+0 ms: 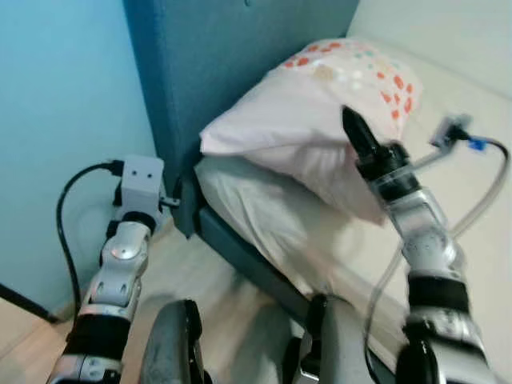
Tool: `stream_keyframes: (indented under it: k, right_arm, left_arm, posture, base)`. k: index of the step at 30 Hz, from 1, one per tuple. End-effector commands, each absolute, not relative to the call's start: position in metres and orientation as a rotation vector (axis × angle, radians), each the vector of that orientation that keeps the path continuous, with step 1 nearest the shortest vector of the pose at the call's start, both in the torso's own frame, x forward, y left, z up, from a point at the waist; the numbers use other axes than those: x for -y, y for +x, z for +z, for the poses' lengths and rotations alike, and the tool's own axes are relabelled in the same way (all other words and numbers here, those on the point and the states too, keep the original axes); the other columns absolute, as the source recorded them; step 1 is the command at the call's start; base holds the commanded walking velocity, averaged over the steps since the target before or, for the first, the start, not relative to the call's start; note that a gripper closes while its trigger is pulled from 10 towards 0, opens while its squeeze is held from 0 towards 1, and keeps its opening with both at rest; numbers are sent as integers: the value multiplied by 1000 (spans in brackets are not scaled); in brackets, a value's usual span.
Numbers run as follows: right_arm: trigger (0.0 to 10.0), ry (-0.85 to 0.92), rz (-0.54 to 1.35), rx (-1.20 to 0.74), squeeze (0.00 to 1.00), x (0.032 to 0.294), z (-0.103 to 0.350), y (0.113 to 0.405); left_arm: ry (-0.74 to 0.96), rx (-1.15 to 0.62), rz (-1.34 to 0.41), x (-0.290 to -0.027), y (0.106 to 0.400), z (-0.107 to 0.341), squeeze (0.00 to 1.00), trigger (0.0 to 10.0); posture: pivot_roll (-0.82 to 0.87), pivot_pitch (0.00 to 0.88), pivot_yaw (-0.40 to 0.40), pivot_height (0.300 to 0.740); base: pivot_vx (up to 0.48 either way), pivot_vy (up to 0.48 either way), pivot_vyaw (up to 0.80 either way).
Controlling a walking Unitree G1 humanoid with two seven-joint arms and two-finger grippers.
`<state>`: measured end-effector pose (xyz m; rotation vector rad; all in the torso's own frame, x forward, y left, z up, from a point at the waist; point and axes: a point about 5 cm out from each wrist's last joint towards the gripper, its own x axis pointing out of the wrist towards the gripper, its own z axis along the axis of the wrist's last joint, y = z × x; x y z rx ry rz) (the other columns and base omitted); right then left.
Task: Clean up the room
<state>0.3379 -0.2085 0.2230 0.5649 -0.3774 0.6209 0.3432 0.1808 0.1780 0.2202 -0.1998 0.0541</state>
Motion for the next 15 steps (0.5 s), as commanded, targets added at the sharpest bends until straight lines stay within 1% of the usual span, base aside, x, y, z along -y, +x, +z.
stream_keyframes:
  k: [1,2,3,4,5,6,7,8,9,10,12,13,14,15]
  right_arm:
    - [10000,527,665,353,0,203,223,334]
    - [10000,522,691,336,0,201,219,328]
    - [10000,559,673,357,0,206,220,322]
    - [10000,559,673,357,0,206,220,322]
    - [10000,658,591,436,0,224,229,319]
    - [10000,658,591,436,0,224,229,319]
    - [10000,741,526,498,0,240,234,315]
    - [10000,760,504,485,0,248,233,312]
    - [10000,760,504,485,0,248,233,312]
    - [10000,719,508,419,0,246,228,309]
    - [10000,585,656,174,0,220,203,297]
    - [10000,574,729,106,0,209,196,288]
    - [10000,574,729,106,0,209,196,288]
    - [10000,553,798,70,0,201,193,279]
  left_arm:
    - [230,190,36,-179,344,174,0,10000]
    - [232,191,32,-178,345,174,0,10000]
    - [232,194,30,-178,346,173,0,10000]
    - [232,194,30,-178,346,173,0,10000]
    - [230,189,26,-176,346,171,0,10000]
    - [230,189,26,-176,346,171,0,10000]
    - [228,184,21,-175,346,168,0,10000]
    - [227,178,13,-172,346,165,0,10000]
    - [227,178,13,-172,346,165,0,10000]
    - [226,175,5,-170,346,163,0,10000]
    - [229,180,-14,-165,347,162,0,10000]
    - [231,183,-19,-163,348,161,0,10000]
    - [231,183,-19,-163,348,161,0,10000]
    - [232,186,-22,-163,349,162,0,10000]
  posture:
    - [59,127,-32,500]
    - [59,127,-32,500]
    - [49,127,-32,500]
    - [49,127,-32,500]
    - [43,131,-29,500]
    - [43,131,-29,500]
    - [41,132,-28,500]
    - [35,130,-25,500]
    - [35,130,-25,500]
    - [32,131,-23,500]
    - [28,129,-23,500]
    - [28,129,-23,500]
    - [28,129,-23,500]
    - [28,129,-23,500]
  base:
    - [0,0,0]
    - [0,0,0]
    - [0,0,0]
    - [0,0,0]
    - [0,0,0]
    - [0,0,0]
    - [0,0,0]
    - [0,0,0]
    - [0,0,0]
    - [0,0,0]
    - [0,0,0]
    - [0,0,0]
    - [0,0,0]
    - [0,0,0]
